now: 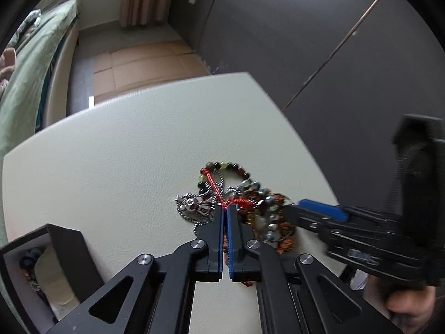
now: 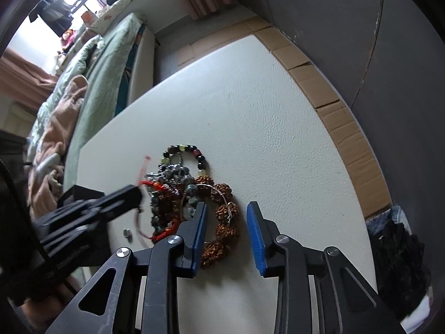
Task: Organize jewelry
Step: 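Lift the red bracelet with the left tool while the right tool grasps a silver ring chain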
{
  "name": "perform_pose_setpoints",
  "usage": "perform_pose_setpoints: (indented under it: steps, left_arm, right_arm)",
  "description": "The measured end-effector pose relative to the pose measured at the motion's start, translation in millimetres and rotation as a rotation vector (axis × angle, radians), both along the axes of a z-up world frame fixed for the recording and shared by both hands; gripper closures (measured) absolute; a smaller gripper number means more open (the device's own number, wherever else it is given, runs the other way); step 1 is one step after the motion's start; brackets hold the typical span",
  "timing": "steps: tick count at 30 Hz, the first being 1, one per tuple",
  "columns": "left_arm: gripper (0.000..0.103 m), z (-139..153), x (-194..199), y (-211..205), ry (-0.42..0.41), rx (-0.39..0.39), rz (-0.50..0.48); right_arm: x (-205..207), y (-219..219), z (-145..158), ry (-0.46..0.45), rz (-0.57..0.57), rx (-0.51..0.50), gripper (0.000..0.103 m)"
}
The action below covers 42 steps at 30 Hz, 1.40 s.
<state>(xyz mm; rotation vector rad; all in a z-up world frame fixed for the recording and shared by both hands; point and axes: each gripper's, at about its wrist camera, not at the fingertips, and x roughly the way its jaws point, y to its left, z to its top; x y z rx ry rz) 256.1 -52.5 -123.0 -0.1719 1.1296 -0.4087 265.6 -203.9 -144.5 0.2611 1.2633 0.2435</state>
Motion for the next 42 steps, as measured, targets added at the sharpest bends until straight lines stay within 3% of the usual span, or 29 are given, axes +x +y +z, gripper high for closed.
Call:
perform_pose_setpoints:
  steps: [3, 7, 9, 25, 37, 42]
  left_arm:
    - [0.102, 12.5, -4.7, 2.8, -0.02, -0.024, -0.001]
    - [0.102, 31.6, -15.6, 8.3, -0.054, -0.063, 0.001]
    - [0.102, 39.7, -20.7, 10.5, -0.069, -0.078, 0.003]
    - [0.102, 79.6, -53.2, 55.7, -0.17, -0.116, 0.112]
    - [0.102, 84.1, -73.6, 88.4, -0.192, -0.081, 0.185]
    - [0.102, 81.9, -75.3, 99.5, -0.184, -0.075, 0.211]
  right_arm:
    - [-0.5, 4.3, -0.7, -0.001, 0.013, -0.016, 0.084]
    - [-4.0, 3.9, 3.7, -0.018, 0.008, -0.025, 0.086]
    - [-8.3, 3.3, 9.0, -0.035, 0.011, -0.021, 0.099]
    - [-46.6, -2.1, 51.8, -0.207, -0.005, 0.083, 0.101]
    - [-18.1, 3.3, 14.6, -0.048, -0.043, -0.065, 0.099]
    - [-13.7, 5.8, 4.8, -0.023, -0.047, -0.062, 0.096]
